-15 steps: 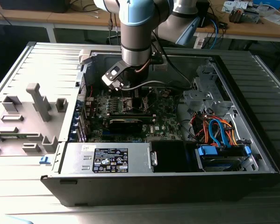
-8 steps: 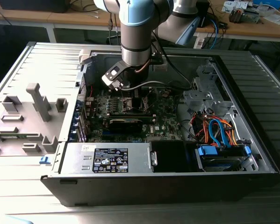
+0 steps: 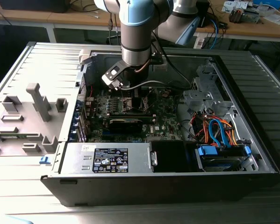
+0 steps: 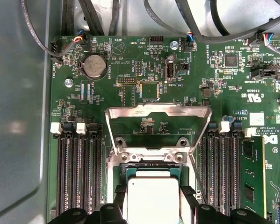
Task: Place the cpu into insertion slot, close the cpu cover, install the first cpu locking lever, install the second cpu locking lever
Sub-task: 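Place the cpu into insertion slot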
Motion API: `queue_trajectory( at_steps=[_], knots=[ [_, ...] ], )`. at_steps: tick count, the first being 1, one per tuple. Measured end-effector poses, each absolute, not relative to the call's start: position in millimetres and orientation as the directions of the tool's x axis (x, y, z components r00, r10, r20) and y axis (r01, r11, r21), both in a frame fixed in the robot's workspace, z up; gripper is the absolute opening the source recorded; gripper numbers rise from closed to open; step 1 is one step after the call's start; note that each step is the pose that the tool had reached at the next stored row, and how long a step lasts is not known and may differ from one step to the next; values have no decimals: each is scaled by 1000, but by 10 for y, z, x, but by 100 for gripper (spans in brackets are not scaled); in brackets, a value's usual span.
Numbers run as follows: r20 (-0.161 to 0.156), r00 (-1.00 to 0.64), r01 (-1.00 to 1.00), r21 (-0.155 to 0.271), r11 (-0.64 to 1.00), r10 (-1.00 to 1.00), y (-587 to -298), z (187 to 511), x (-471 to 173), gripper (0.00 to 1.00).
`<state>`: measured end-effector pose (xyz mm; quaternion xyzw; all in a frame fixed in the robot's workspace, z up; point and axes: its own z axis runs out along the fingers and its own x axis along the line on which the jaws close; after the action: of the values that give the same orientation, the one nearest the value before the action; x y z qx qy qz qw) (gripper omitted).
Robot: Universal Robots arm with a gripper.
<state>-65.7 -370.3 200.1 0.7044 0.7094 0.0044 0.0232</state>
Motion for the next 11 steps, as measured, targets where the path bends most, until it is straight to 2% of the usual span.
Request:
queue_trajectory(
  at_steps=[11],
  knots=[
    [-24,-6,999,41,7,1000,-3697,1974,-654,55]
  ],
)
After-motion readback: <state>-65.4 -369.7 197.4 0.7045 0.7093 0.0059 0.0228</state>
